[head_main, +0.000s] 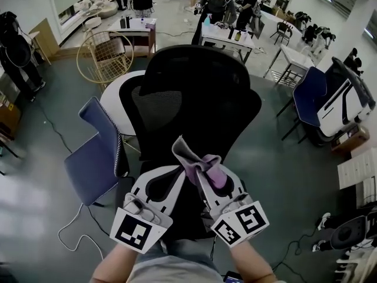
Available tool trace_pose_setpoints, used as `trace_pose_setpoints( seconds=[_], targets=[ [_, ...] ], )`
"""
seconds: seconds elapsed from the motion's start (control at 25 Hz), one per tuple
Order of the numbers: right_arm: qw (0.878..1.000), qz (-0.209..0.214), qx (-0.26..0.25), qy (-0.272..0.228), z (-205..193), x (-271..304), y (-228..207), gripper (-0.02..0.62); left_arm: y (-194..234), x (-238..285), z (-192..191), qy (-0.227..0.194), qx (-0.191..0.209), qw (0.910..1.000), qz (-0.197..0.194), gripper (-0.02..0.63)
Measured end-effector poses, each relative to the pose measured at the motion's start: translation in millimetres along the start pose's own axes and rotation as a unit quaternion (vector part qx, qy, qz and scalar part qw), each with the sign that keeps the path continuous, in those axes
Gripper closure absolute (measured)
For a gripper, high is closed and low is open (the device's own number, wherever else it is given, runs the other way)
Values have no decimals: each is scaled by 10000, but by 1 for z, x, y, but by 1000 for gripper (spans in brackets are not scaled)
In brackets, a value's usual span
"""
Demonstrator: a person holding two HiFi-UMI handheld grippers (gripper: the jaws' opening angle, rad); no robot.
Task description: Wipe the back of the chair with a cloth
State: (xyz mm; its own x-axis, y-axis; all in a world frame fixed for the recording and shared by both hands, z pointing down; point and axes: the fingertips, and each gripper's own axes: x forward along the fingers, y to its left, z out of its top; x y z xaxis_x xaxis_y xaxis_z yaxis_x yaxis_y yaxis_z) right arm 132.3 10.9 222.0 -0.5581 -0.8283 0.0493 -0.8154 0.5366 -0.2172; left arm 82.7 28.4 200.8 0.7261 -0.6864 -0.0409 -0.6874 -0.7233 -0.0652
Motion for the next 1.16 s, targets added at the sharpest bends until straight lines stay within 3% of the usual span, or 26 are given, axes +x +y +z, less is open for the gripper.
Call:
trace_pose_setpoints(
  seconds=[0.24,1.16],
  targets=[
    [9996,125,-219,-88,7,1,5,483,-2,3,6,-3,121,9999,42,594],
    [9986,470,-14,-236,19,0,14,483,2,-4,18,35,211,9992,326,594]
  ],
)
